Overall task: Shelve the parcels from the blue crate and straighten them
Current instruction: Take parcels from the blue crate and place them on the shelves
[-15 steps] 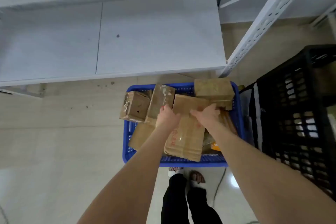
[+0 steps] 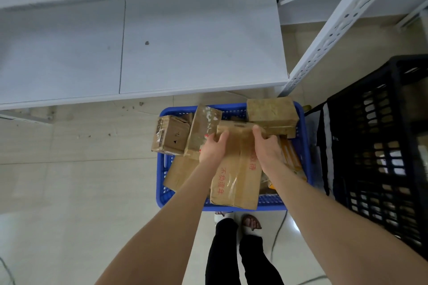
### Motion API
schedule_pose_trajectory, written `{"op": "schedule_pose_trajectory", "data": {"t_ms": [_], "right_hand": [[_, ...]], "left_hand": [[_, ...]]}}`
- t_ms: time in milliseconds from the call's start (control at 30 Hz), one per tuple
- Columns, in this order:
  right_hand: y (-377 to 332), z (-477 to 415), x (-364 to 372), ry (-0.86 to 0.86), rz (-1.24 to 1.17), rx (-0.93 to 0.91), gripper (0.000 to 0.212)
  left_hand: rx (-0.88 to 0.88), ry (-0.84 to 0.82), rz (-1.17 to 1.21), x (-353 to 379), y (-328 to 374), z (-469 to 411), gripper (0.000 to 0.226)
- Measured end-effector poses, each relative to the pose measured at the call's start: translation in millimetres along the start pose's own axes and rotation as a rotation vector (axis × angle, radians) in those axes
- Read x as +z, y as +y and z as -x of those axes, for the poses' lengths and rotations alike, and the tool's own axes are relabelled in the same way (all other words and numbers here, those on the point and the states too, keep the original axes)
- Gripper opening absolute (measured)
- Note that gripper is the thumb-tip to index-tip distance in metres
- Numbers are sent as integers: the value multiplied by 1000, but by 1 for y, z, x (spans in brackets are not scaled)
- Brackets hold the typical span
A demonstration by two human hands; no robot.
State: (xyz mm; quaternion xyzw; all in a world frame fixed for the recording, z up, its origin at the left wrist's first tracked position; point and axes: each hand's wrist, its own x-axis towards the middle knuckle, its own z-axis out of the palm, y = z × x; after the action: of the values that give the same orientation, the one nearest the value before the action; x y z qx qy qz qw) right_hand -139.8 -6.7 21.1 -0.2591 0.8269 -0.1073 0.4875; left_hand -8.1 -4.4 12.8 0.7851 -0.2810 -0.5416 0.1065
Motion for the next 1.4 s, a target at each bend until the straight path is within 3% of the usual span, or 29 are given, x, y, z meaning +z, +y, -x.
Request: {"op": "schedule_pose_trajectory", "data": {"t_ms": [167, 433, 700, 800, 867, 1033, 1167, 1267, 1400], "right_hand": [[-32, 39, -26, 0, 0, -43, 80], [-67, 101, -65, -63, -92, -117, 44], [-82, 143, -93, -117, -148, -183, 56], [-86, 153, -98, -163, -170, -218, 47], [-88, 162, -100, -241, -225, -224, 44], [-88, 181, -104, -398, -453, -20, 80], [-92, 188, -111, -447, -534, 67, 93], [-99, 192, -117, -419, -557, 113, 79], [-101, 191, -118, -472, -581, 112, 50]], "left_hand": [[-30, 80, 114, -25, 27, 41, 69], [5, 140, 237, -69, 61, 103, 50], [67, 83, 310, -102, 63, 160, 47], [17, 32, 474, -114, 60, 174, 40], [86, 39, 500, -119, 55, 179, 34], [373, 55, 437, -126, 49, 192, 34], [405, 90, 420, -128, 39, 202, 26], [351, 79, 527, -130, 42, 212, 6], [295, 126, 539, -135, 44, 217, 25]]}}
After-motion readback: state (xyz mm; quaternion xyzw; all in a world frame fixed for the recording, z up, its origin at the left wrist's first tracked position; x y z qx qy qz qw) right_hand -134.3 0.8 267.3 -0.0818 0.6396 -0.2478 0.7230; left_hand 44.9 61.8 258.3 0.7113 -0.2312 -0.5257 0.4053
